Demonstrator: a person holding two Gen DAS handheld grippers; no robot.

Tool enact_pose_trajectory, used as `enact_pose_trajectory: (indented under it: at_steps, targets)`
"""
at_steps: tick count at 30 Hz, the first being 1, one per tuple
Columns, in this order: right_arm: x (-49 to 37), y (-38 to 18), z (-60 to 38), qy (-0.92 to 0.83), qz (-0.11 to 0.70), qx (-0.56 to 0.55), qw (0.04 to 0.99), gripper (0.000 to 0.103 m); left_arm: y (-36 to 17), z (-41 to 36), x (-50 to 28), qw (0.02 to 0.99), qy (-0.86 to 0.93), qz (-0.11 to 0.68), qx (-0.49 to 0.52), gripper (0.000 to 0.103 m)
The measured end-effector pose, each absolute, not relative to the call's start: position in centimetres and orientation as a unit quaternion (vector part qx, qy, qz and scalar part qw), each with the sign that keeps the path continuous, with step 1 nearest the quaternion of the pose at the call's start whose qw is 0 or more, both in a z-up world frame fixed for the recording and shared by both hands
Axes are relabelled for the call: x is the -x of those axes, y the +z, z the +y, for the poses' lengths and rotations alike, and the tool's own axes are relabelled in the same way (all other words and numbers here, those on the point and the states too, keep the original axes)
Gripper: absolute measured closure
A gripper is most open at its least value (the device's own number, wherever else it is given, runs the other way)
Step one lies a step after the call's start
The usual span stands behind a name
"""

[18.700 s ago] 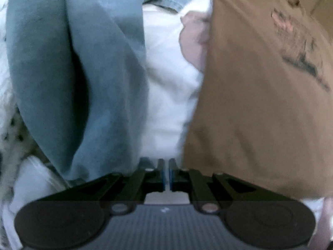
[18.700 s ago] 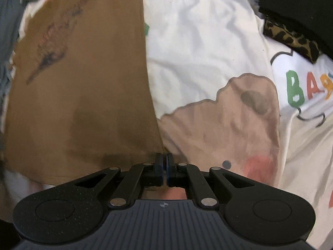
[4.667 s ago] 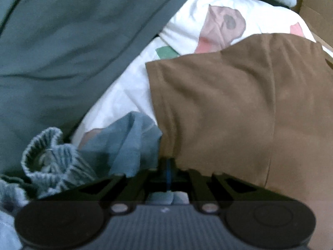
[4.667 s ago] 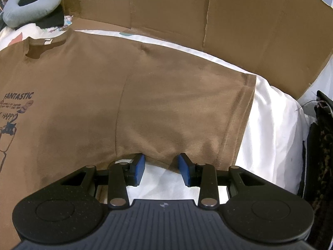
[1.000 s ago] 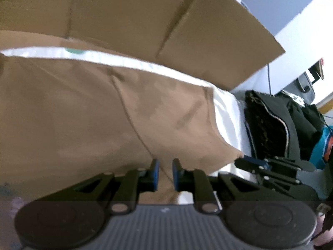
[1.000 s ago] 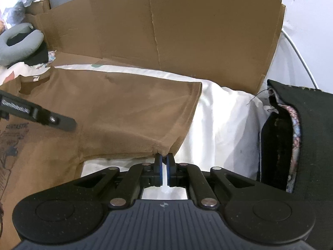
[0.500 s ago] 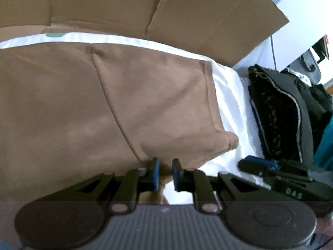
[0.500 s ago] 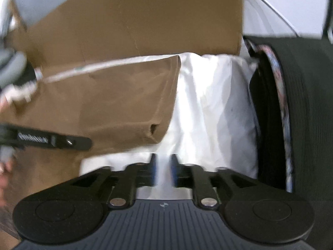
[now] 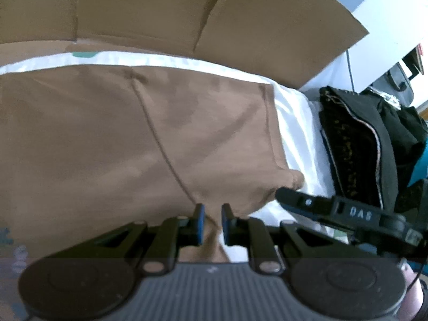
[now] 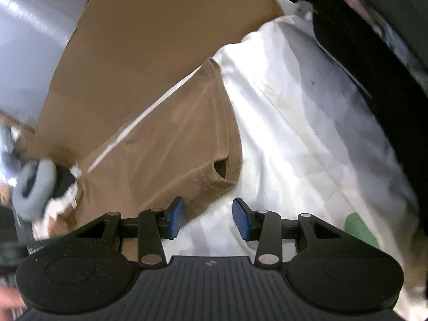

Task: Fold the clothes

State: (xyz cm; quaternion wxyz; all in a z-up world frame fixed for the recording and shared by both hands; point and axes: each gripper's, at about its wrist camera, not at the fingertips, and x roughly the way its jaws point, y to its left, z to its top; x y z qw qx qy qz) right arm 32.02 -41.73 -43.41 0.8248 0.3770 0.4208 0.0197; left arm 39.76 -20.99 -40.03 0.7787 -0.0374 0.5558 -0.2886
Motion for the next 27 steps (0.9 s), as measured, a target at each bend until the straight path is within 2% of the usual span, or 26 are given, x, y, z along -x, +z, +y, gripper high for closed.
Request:
enact_pose_trajectory:
  at_steps: [8,9,10,11,14,22,27]
  targets:
    - [-33.3,-43.8,-41.8,0.003,0.398,-0.402,0.825,0.059,-39.5,-19.9,-39.8,0.781,-0.284,0.554,0.038,0.090]
    - [-33.4,-43.8,-41.9,0.000,0.397,-0.402,0.825,0.062,-39.5,-19.8,-39.8,0.782,-0.284,0.554,0.038,0.090]
    - [-33.4,-43.8,-42.0,-0.002,0.397,-0.402,0.825,0.081,-39.4,-19.8,-39.8,0.782,-0.284,0.553,0.038,0.090]
    - [-33.3,-43.8,-42.2,-0.007,0.397,-0.400,0.826,0.092,-39.5,-19.7,-39.8,0.782,-0.285,0.553,0.040,0.090]
    - [-33.1,-43.6,-42.7,-0.019,0.398,-0.393,0.829,0.097,-39.9,-19.7,-39.6,0.780,-0.285,0.554,0.049,0.090]
    - [-32.8,-42.5,-42.9,-0.020,0.397,-0.380,0.835,0.098,-41.1,-21.0,-38.6,0.770,-0.303,0.559,0.052,0.090]
    - [-33.3,-40.4,-42.6,-0.008,0.389,-0.360,0.848,0.098,-41.1,-21.2,-38.2,0.768,-0.304,0.561,0.058,0.094]
